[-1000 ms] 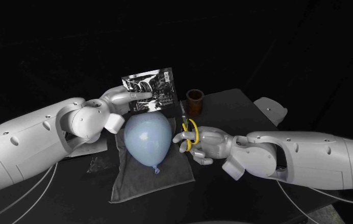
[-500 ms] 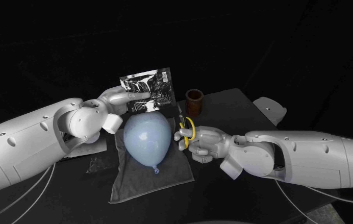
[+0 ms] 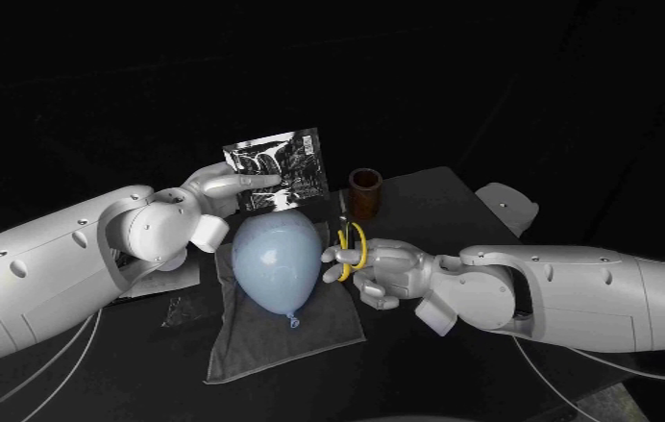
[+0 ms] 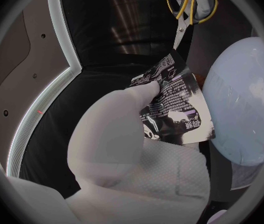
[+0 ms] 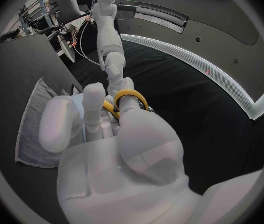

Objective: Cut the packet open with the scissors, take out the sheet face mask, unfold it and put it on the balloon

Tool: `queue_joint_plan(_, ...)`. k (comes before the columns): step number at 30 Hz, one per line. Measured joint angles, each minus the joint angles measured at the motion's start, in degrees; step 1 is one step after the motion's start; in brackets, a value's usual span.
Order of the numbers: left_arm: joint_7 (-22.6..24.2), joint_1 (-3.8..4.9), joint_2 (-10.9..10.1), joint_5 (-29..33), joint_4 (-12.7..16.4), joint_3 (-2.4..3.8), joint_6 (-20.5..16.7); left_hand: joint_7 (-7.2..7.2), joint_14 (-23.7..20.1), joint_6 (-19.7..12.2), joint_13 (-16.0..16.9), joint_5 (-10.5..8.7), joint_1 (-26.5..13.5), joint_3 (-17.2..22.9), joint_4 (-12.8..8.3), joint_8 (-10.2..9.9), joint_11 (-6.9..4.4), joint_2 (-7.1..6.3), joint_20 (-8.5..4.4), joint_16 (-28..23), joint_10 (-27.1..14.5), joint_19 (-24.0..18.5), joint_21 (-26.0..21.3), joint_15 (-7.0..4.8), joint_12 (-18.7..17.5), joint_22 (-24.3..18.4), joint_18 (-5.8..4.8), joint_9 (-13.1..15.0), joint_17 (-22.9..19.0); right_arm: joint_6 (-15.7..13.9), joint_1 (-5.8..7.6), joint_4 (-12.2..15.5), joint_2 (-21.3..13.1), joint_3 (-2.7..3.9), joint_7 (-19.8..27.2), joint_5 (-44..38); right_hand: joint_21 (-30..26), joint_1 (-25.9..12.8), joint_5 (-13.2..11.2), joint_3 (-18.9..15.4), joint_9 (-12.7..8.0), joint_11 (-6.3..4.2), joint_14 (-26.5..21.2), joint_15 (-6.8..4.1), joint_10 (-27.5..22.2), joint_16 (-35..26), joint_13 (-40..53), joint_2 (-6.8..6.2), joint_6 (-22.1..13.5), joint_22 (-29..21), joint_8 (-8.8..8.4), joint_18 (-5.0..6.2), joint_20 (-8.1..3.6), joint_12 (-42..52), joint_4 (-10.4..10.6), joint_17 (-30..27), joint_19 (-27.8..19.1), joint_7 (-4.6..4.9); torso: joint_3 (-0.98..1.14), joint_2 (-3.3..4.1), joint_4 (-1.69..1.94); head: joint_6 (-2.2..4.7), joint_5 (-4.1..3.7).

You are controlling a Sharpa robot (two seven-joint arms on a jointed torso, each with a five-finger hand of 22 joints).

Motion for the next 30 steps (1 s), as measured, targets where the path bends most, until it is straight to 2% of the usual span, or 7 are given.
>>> queue_joint_plan(3, 0.00, 0.01, -0.06, -0.01, 0.00, -0.01, -0.02, -0.01, 0.00, -0.01, 0.00, 0.00, 0.00, 0.00, 0.00, 0.00, 0.00, 0.00, 0.20, 0.00, 0.00, 0.20, 0.00, 0.00, 0.00, 0.00, -0.02, 0.00, 0.00, 0.21, -0.11, -0.39, 0.10, 0.00, 0.32, 0.52, 8.63, 3.42, 0.83, 6.89, -4.75, 2.04, 3.93, -0.62, 2.03, 4.80, -3.31, -1.48, 5.31, 2.83, -1.69, -1.54, -0.63, -0.05, -0.30, 6.93, -0.09, 0.71, 0.01, -0.02, -0.01, 0.01, 0.01)
queue_joint_plan(5, -0.01, 0.01, -0.12, -0.02, 0.00, -0.01, -0.04, -0.01, 0.00, -0.01, 0.00, 0.00, 0.00, 0.00, 0.00, 0.00, 0.00, 0.00, 0.20, 0.00, 0.00, 0.20, 0.00, 0.00, 0.00, 0.00, -0.03, 0.00, 0.00, 0.17, -0.16, -0.59, 0.15, 0.02, 0.53, 0.81, 10.79, 4.47, 2.03, 10.03, -6.99, 2.43, 4.76, -1.27, 2.42, 5.78, -3.71, -2.51, 9.77, 3.12, -2.01, -1.85, -1.46, 1.13, -0.71, 9.00, -0.09, 1.02, 0.03, -0.02, -0.03, 0.01, 0.04)
queue_joint_plan(10, -0.01, 0.01, -0.36, -0.03, 0.03, -0.01, -0.14, -0.09, 0.00, -0.09, 0.00, 0.00, 0.00, 0.00, 0.00, 0.00, 0.00, 0.00, 0.20, 0.00, -0.01, 0.20, 0.00, 0.00, 0.00, 0.00, -0.05, 0.00, -0.01, -0.39, -0.22, -1.12, 0.28, 0.06, 0.97, 1.52, 13.81, 5.62, 1.83, 12.57, -8.14, 2.44, 6.03, -2.51, 2.42, 8.06, 3.16, -2.92, 16.15, 3.16, 0.87, -2.41, -2.54, 5.80, -0.78, 14.13, 0.01, 0.66, 0.07, -0.02, -0.07, 0.05, 0.13)
queue_joint_plan(16, -0.01, 0.01, -0.54, -0.05, 0.03, -0.02, -0.26, -0.09, 0.00, -0.09, 0.00, 0.00, -0.04, 0.00, 0.00, 0.00, 0.01, -0.04, 0.20, 0.00, -0.01, 0.19, 0.00, 0.00, 0.00, 0.00, -0.08, 0.00, -0.01, -1.43, -0.37, -1.51, 0.43, 0.09, 1.03, 1.84, 19.10, 5.24, 1.79, 15.05, -2.96, 2.44, 8.15, -3.26, 2.42, 20.47, 44.16, -2.83, 16.35, 3.16, 9.45, -3.64, -3.26, 6.01, -0.73, 25.72, -0.09, -1.05, 0.06, -0.02, -0.08, 0.00, 0.13)
queue_joint_plan(22, 0.00, 0.01, -0.66, -0.09, 0.03, -0.02, -0.44, -0.10, 0.00, -0.10, 0.00, -0.01, -0.06, 0.00, 0.00, -0.01, 0.01, -0.06, 0.20, 0.00, -0.01, 0.19, 0.00, 0.00, 0.00, 0.00, -0.10, 0.00, -0.02, -2.75, -0.50, -1.83, 0.49, 0.13, 0.91, 1.73, 19.48, 0.75, 0.58, 17.18, 3.53, 2.44, 8.35, -3.45, 2.42, 29.71, 49.88, -4.00, 13.36, 3.14, 17.79, -3.64, -3.27, 17.18, -0.69, 26.55, -0.08, -1.52, 0.06, -0.02, -0.08, -0.03, 0.10)
queue_joint_plan(26, 0.00, 0.01, -0.72, -0.12, 0.03, -0.03, -0.57, -0.19, 0.00, -0.19, 0.00, -0.01, -0.06, 0.12, -0.12, -0.04, 0.01, -0.06, 0.20, 0.00, -0.01, 0.19, 0.00, 0.00, 0.00, 0.00, -0.11, 0.00, 0.02, -3.35, -0.55, -2.06, 0.58, 0.13, 0.88, 1.71, 19.48, -0.68, 0.15, 18.09, 4.29, 2.44, 8.35, -3.46, 2.41, 30.48, 51.15, -3.29, 12.71, 3.12, 18.44, -3.64, -3.27, 19.38, -0.52, 26.73, -0.09, -1.52, 0.06, -0.02, -0.08, 0.04, 0.10)
queue_joint_plan(30, 0.00, 0.01, -0.77, -0.14, 0.03, -0.03, -0.69, -0.19, 0.00, -0.19, 0.00, -0.02, -0.06, 0.17, -0.17, -0.04, 0.03, -0.07, 0.20, 0.00, -0.03, 0.19, 0.00, 0.00, 0.00, 0.00, -0.13, 0.00, 0.07, -3.50, -0.57, -2.33, 0.67, 0.13, 0.95, 1.97, 19.48, -1.21, 0.15, 23.38, 0.33, 2.65, 8.36, -3.45, 2.20, 28.99, 52.08, -3.26, 11.96, 3.10, 12.71, -3.63, -3.26, 20.50, -0.26, 26.73, -0.10, -1.53, 0.07, -0.02, -0.07, 0.12, 0.10)
